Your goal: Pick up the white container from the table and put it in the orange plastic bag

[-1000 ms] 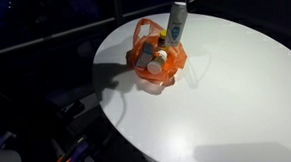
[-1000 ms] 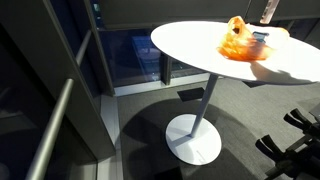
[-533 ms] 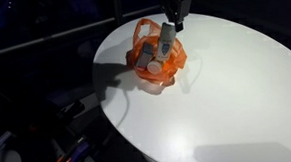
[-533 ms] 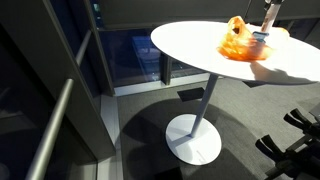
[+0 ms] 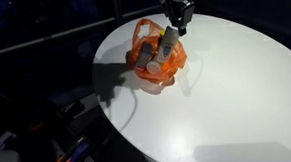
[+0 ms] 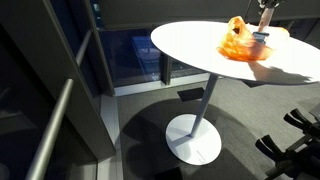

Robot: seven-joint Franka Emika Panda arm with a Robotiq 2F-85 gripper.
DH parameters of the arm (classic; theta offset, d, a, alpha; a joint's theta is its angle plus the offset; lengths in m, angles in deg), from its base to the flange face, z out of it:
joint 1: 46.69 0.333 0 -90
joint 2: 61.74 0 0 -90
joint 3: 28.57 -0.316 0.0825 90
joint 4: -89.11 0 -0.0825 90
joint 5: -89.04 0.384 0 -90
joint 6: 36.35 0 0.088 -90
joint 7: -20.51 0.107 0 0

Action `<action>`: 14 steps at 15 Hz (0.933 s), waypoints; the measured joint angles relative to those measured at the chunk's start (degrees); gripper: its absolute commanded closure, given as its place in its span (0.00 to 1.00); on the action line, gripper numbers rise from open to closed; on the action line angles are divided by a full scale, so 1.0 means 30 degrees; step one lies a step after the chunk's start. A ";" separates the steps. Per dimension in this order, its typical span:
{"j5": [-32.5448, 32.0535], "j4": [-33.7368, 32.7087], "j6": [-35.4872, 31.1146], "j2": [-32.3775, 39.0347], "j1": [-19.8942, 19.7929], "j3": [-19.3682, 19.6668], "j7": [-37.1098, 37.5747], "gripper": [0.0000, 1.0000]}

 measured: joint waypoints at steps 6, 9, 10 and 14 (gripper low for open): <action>0.0000 -0.0136 -0.0619 0.0342 -0.0181 0.0058 0.0001 0.89; 0.0000 -0.0140 -0.0850 0.0549 -0.0191 0.0141 0.0012 0.89; 0.0000 -0.0141 -0.0924 0.0651 -0.0191 0.0173 0.0017 0.89; -0.0001 -0.0142 -0.1326 0.1144 -0.0191 0.0292 0.0018 0.89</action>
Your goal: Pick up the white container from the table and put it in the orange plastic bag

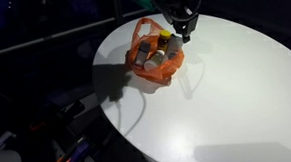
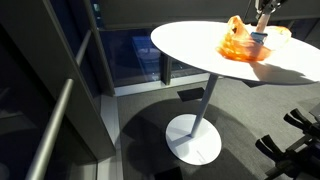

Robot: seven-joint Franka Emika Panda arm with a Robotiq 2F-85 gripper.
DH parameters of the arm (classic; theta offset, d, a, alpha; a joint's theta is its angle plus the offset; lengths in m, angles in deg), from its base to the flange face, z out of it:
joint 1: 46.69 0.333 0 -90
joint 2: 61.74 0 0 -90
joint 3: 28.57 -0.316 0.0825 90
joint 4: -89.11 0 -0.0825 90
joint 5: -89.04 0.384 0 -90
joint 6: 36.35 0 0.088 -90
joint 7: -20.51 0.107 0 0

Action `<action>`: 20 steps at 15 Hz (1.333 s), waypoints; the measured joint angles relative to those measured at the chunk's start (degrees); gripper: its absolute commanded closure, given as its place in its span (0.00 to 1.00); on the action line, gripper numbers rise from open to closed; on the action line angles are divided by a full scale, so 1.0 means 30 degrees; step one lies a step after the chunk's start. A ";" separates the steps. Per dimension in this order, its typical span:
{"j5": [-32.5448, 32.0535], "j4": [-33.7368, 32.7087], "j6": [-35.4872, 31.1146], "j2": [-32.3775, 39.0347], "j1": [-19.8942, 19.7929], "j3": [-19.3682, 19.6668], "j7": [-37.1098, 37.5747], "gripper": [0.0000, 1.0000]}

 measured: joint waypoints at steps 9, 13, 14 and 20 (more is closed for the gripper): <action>-0.0294 0.0232 -0.0865 0.0277 0.0036 0.0067 0.0049 0.89; -0.0868 0.0505 -0.1134 0.0277 0.0113 0.0180 0.0308 0.89; -0.0959 0.0557 -0.1189 0.0277 0.0126 0.0203 0.0336 0.89; -0.1475 0.0971 -0.1752 0.0239 0.0220 0.0422 0.0428 0.88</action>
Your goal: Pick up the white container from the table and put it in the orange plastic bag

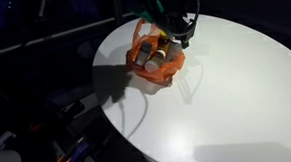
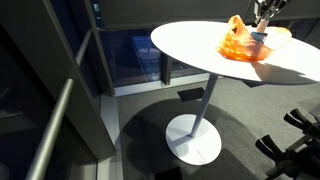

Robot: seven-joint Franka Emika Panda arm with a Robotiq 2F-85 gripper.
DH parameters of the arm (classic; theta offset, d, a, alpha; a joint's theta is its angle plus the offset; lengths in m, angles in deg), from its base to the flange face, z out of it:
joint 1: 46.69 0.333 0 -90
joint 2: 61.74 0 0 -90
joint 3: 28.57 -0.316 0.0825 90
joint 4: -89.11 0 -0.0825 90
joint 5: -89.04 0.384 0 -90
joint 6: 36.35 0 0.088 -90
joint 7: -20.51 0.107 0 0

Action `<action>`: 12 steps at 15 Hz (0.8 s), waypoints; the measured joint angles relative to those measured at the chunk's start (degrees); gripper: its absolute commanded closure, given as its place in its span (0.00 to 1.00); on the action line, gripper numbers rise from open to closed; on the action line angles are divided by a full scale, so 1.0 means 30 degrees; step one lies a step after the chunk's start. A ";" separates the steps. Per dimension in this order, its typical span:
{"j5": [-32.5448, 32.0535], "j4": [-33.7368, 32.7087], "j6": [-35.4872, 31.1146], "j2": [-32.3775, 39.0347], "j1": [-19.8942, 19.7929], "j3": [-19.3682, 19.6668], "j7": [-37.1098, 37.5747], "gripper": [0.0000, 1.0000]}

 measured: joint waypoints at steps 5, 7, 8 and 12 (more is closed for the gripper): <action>-0.0033 0.0398 -0.0459 -0.0190 0.0007 0.0118 0.0103 0.19; -0.0018 0.0536 -0.0457 -0.0440 0.0007 0.0119 0.0098 0.02; 0.0025 0.0579 -0.0436 -0.0610 0.0007 0.0119 0.0071 0.01; 0.1390 0.0532 0.0827 -0.1483 -0.0031 0.0043 -0.1113 0.00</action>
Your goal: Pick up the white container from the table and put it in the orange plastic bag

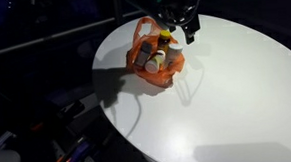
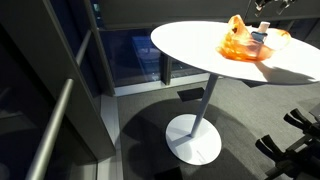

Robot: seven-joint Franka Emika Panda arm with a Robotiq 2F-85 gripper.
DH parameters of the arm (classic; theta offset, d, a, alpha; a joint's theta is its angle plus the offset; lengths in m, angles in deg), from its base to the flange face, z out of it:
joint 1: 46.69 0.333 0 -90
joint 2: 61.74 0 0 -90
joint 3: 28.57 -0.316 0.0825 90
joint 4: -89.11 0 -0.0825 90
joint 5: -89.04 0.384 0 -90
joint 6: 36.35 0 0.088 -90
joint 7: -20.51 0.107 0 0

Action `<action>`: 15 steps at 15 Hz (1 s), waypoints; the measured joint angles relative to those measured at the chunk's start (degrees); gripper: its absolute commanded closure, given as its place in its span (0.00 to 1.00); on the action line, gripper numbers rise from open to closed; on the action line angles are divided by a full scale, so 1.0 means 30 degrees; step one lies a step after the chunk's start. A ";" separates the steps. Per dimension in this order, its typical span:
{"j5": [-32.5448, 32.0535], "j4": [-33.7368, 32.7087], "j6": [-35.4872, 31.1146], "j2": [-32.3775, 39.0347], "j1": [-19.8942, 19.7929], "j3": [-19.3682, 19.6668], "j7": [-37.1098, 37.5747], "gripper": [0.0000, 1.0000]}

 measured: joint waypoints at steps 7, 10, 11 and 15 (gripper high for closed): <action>0.3349 -0.2137 0.6941 -0.0768 -0.0251 -0.0284 -0.4771 0.00; 0.4959 -0.3505 1.0271 -0.0754 -0.0466 -0.0366 -0.7230 0.00; 0.5250 -0.3898 1.1145 -0.0724 -0.0542 -0.0367 -0.7730 0.00; 0.5502 -0.4962 1.2716 -0.0482 -0.0797 -0.0368 -0.8585 0.00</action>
